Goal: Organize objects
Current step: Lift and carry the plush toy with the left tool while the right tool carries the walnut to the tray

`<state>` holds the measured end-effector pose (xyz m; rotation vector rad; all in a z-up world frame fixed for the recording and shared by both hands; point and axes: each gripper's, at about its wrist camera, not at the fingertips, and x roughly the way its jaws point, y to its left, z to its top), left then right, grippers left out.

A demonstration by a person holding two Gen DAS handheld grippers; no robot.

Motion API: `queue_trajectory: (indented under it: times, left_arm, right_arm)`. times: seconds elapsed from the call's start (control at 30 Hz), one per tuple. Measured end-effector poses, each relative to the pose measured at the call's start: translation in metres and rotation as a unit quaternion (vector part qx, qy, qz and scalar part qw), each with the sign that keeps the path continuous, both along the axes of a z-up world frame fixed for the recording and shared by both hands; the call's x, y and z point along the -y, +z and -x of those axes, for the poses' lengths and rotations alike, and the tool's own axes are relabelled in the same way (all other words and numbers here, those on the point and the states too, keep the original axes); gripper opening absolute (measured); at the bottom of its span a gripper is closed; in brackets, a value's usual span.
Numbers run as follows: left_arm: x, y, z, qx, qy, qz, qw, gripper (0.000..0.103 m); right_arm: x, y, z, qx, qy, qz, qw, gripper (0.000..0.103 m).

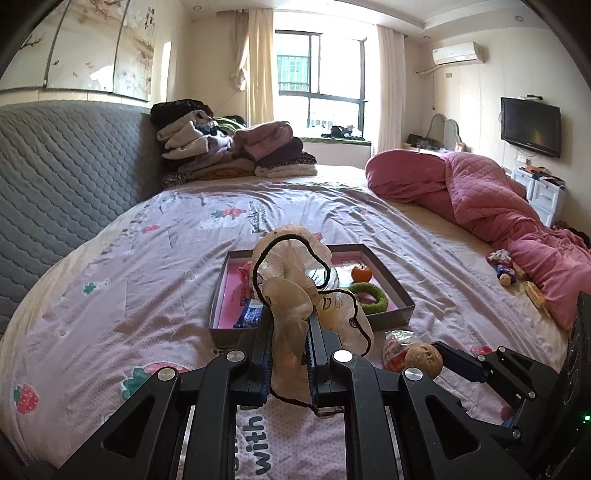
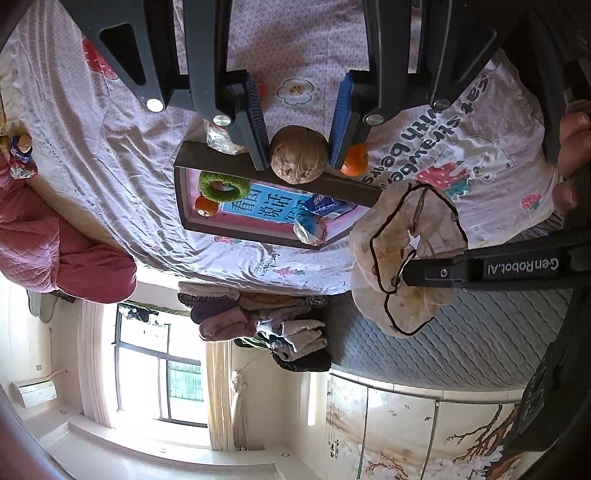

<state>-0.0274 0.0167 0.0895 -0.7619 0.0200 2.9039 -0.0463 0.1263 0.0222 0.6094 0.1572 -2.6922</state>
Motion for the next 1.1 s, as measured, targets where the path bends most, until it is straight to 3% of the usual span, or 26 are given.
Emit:
queue_trajectory:
  times: [0.63, 1.1]
  left_arm:
    - [-0.004, 0.016, -0.014, -0.039, -0.014, -0.007, 0.9991, 0.015]
    - [0.0, 0.038, 0.005, -0.048, -0.014, -0.012, 0.9987, 0.015]
  right_arm:
    - [-0.009, 0.033, 0.0, -0.033, -0.008, 0.022, 0.999, 0.033]
    - [-0.008, 0.072, 0.022, -0.055, -0.003, 0.019, 0.998, 0.033]
